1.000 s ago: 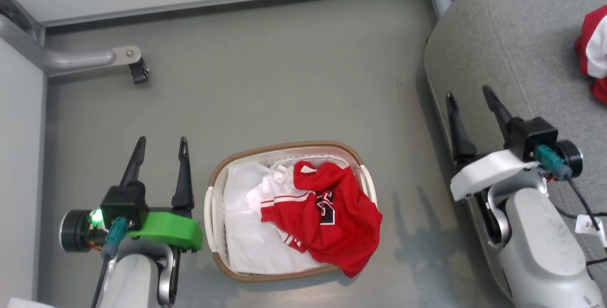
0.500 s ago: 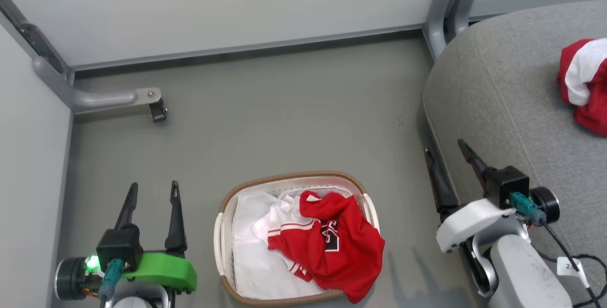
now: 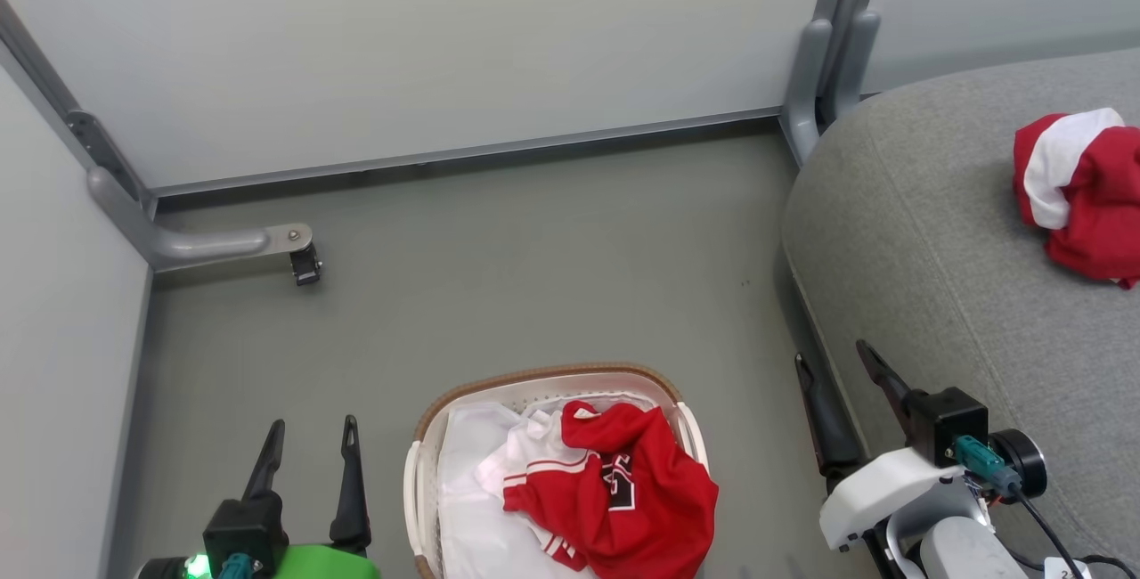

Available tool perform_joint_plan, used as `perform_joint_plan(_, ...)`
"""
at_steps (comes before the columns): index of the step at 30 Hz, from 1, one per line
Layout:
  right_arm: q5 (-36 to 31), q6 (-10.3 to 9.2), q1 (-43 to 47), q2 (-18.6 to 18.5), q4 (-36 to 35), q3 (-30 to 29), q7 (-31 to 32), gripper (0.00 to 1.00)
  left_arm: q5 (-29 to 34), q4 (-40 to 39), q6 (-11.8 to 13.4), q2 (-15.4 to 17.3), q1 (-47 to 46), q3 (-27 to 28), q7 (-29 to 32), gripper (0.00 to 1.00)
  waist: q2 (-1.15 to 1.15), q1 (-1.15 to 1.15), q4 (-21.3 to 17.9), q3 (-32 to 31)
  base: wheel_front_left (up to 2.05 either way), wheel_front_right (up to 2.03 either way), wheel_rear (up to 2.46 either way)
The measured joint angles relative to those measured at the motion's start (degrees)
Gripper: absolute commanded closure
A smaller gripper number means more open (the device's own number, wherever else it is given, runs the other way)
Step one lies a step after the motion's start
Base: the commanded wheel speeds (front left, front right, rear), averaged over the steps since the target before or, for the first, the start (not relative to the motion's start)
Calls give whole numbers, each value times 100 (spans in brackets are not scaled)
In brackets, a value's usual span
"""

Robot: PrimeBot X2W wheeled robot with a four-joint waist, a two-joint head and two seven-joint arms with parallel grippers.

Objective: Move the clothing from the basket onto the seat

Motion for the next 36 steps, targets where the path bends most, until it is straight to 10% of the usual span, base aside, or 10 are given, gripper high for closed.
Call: perform_joint_plan(36, 212, 0, -1684, 37, -1373, 250, 0, 0, 51, 1402, -377, -11, -2176, -1463, 1, 0, 0, 0, -579, 2301, 0, 0, 0)
